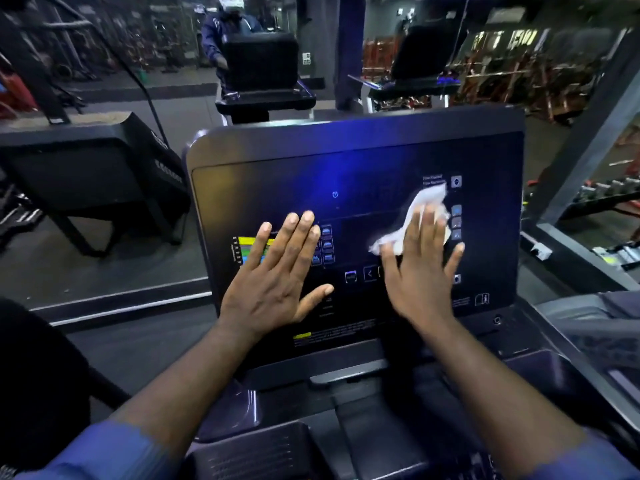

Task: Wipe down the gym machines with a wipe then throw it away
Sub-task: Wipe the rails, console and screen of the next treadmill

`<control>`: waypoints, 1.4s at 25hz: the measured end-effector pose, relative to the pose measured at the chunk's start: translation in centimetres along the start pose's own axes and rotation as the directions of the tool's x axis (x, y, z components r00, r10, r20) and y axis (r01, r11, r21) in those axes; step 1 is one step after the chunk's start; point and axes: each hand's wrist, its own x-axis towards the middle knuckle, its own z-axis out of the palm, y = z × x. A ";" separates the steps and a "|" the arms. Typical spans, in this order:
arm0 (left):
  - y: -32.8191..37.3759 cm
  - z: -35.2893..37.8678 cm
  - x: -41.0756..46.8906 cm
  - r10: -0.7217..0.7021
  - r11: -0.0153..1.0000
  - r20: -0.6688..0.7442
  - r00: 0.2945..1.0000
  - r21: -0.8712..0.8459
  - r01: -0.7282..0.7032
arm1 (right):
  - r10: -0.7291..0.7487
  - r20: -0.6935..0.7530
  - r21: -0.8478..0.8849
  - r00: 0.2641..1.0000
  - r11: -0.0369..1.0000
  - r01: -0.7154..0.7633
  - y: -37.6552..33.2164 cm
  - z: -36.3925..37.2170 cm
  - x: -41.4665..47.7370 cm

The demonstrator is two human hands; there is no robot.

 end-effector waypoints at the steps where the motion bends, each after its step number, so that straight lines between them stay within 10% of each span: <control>1: 0.0 0.0 0.0 0.006 1.000 -0.003 1.000 0.001 -0.006 | 0.063 -0.027 0.068 0.998 0.996 -0.061 -1.6 -0.2 0.7; 6: -0.1 0.2 -0.2 0.052 0.999 -0.030 0.998 0.006 -0.052 | -0.233 0.105 -0.090 0.967 0.966 0.243 -0.9 1.1 -5.1; 12: 0.2 0.1 -3.8 0.025 1.000 -0.035 0.999 -0.004 -0.025 | 0.121 0.035 0.078 0.992 0.989 -0.123 1.6 1.0 -2.7; 17: 0.1 0.2 -4.5 0.007 1.000 -0.054 0.999 -0.009 -0.007 | -0.237 0.135 -0.091 0.962 0.964 0.251 0.1 5.0 -11.8; 22: 0.1 0.9 -6.4 -0.014 0.999 -0.097 0.995 -0.042 0.010 | 0.273 0.063 0.073 0.960 0.958 -0.277 3.3 4.4 -8.5; 27: -0.4 1.7 -9.1 -0.063 0.996 -0.178 0.982 -0.066 0.052 | -0.346 0.180 -0.115 0.921 0.922 0.369 -3.0 6.1 -13.4; 31: 0.4 2.3 -9.6 -0.286 0.953 -0.199 0.937 -0.156 0.258 | -0.243 0.102 -0.166 0.965 0.952 0.257 -2.2 4.4 -10.0; 35: 0.5 2.6 -9.4 -0.657 0.616 -0.082 0.749 -0.630 0.472 | -0.290 0.070 -0.074 0.954 0.953 0.295 -8.3 4.2 -8.3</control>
